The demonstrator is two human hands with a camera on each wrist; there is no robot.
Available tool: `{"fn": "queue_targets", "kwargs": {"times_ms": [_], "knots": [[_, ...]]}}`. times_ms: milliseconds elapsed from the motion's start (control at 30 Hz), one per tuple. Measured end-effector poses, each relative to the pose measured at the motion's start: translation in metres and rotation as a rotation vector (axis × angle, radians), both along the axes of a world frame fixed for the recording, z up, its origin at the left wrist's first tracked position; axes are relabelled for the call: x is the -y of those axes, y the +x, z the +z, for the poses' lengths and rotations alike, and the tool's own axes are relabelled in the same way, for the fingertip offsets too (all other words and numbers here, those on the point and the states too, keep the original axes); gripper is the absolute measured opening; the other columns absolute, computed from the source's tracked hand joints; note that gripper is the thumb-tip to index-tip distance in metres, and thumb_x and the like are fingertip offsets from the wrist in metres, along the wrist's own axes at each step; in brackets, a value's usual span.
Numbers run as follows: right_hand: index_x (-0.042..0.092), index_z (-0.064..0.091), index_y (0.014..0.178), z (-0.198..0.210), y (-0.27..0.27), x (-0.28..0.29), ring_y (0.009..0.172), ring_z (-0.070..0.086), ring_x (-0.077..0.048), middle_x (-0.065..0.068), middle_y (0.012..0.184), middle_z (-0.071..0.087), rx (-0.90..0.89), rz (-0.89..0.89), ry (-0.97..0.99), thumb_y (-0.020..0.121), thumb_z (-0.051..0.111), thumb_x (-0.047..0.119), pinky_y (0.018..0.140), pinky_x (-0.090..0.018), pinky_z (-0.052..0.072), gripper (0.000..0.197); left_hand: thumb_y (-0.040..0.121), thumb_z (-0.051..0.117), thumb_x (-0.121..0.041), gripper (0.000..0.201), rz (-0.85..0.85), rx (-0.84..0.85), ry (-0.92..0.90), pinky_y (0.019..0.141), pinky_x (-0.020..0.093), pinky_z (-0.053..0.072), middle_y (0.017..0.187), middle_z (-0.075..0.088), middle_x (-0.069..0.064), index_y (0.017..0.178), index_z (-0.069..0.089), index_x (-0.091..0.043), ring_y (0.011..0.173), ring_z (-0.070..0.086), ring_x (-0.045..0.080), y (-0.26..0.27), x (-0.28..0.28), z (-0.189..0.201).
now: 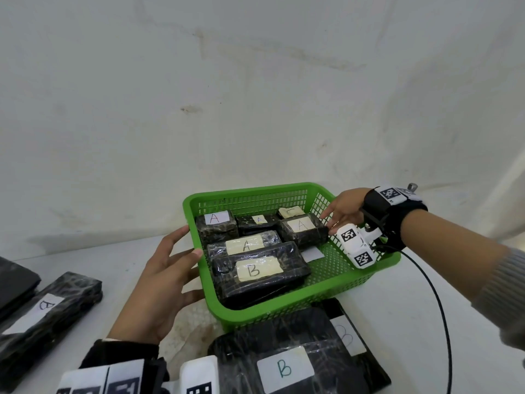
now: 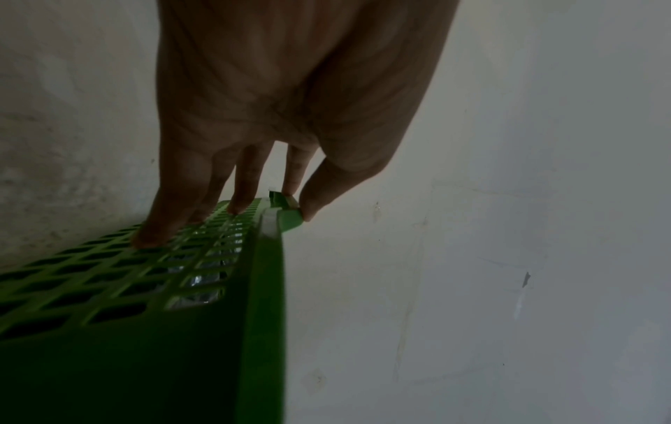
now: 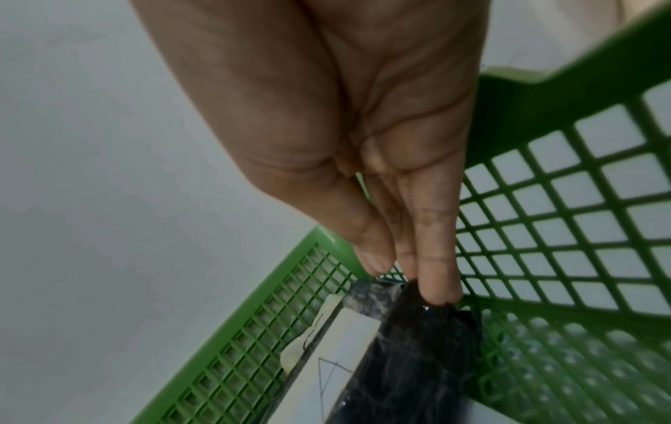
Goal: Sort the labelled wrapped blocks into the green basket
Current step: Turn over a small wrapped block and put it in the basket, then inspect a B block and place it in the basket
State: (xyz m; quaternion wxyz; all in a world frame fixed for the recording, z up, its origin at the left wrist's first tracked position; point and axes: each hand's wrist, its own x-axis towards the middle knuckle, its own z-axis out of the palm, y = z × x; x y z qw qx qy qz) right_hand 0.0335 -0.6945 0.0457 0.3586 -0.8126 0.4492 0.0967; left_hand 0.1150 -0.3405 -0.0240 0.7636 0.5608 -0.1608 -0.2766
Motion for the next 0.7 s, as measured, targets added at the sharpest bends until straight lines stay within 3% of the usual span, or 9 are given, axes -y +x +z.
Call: {"fn": "queue_targets", "kwargs": {"times_ms": [100, 167, 200, 300, 367, 433, 500, 567, 700], "knots": [[0.001, 0.049, 0.139, 0.010, -0.003, -0.015, 0.076, 0.068, -0.012, -0.010, 0.110, 0.066, -0.035, 0.025, -0.027, 0.096, 0.052, -0.001, 0.057, -0.022, 0.051, 0.043, 0.098, 0.050, -0.006, 0.041, 0.012, 0.002, 0.011, 0.059, 0.037, 0.054, 0.081, 0.074, -0.001, 0.131, 0.054, -0.028, 0.075, 0.067, 0.021, -0.001, 0.002, 0.001], [0.007, 0.048, 0.140, 0.014, -0.006, -0.022, 0.058, 0.063, 0.000, -0.008, 0.130, 0.059, -0.048, 0.053, -0.106, 0.098, 0.050, 0.000, 0.045, -0.014, 0.045, 0.043, 0.098, 0.050, -0.005, 0.039, 0.021, -0.001, 0.018, 0.057, 0.036, 0.054, 0.082, 0.073, 0.001, 0.130, 0.054, -0.028, 0.074, 0.067, 0.021, -0.003, 0.002, 0.003], [0.008, 0.052, 0.137, 0.015, -0.007, -0.024, 0.058, 0.061, -0.004, -0.007, 0.131, 0.058, -0.043, 0.069, -0.139, 0.098, 0.053, 0.004, 0.041, -0.015, 0.043, 0.039, 0.099, 0.050, -0.005, 0.038, 0.026, -0.001, 0.022, 0.056, 0.036, 0.054, 0.083, 0.073, 0.002, 0.129, 0.054, -0.029, 0.074, 0.067, 0.021, -0.004, 0.002, 0.006], [0.005, 0.065, 0.122, 0.011, -0.008, -0.027, 0.076, 0.065, -0.023, -0.008, 0.110, 0.067, 0.020, 0.015, -0.117, 0.092, 0.064, 0.014, 0.050, -0.023, 0.049, 0.031, 0.099, 0.050, -0.005, 0.036, 0.042, -0.015, 0.039, 0.054, 0.035, 0.053, 0.088, 0.071, 0.006, 0.128, 0.053, -0.027, 0.077, 0.066, 0.024, -0.007, 0.001, 0.010], [0.006, 0.071, 0.104, 0.012, -0.009, -0.038, 0.077, 0.065, -0.030, -0.014, 0.101, 0.070, 0.066, -0.041, -0.101, 0.089, 0.066, 0.015, 0.058, -0.031, 0.053, 0.017, 0.099, 0.051, -0.006, 0.033, 0.054, -0.026, 0.062, 0.053, 0.035, 0.053, 0.093, 0.070, 0.009, 0.125, 0.053, -0.025, 0.080, 0.066, 0.025, -0.009, 0.000, 0.012], [0.002, 0.070, 0.100, 0.014, -0.012, -0.054, 0.073, 0.063, -0.031, -0.016, 0.091, 0.070, 0.165, -0.081, -0.064, 0.088, 0.066, 0.009, 0.070, -0.040, 0.057, 0.015, 0.097, 0.056, -0.009, 0.028, 0.054, -0.021, 0.109, 0.060, 0.039, 0.055, 0.102, 0.069, 0.014, 0.124, 0.055, -0.018, 0.087, 0.067, 0.029, -0.008, -0.003, 0.012], [-0.003, 0.065, 0.105, 0.019, -0.016, -0.074, 0.062, 0.056, -0.024, -0.013, 0.076, 0.061, 0.293, -0.083, -0.020, 0.090, 0.063, 0.004, 0.059, -0.030, 0.055, 0.016, 0.095, 0.062, -0.015, 0.028, 0.065, 0.007, 0.161, 0.070, 0.041, 0.055, 0.113, 0.067, 0.019, 0.122, 0.059, -0.012, 0.100, 0.065, 0.033, -0.011, -0.012, 0.013], [-0.001, 0.061, 0.106, 0.025, -0.020, -0.097, 0.052, 0.044, -0.015, -0.008, 0.068, 0.051, 0.362, -0.050, -0.010, 0.092, 0.060, 0.003, 0.045, -0.021, 0.042, 0.015, 0.094, 0.064, -0.019, 0.019, 0.100, 0.018, 0.194, 0.072, 0.039, 0.055, 0.114, 0.065, 0.019, 0.110, 0.062, -0.010, 0.102, 0.064, 0.034, -0.016, -0.026, 0.019], [-0.011, 0.064, 0.110, 0.033, -0.034, -0.147, 0.049, 0.040, -0.015, -0.008, 0.067, 0.054, 0.489, 0.023, -0.053, 0.090, 0.064, 0.007, 0.048, -0.026, 0.034, 0.027, 0.096, 0.061, -0.016, 0.008, 0.176, 0.013, 0.201, 0.073, 0.039, 0.055, 0.100, 0.065, 0.016, 0.095, 0.061, -0.009, 0.087, 0.066, 0.032, -0.039, -0.067, 0.029]]}}
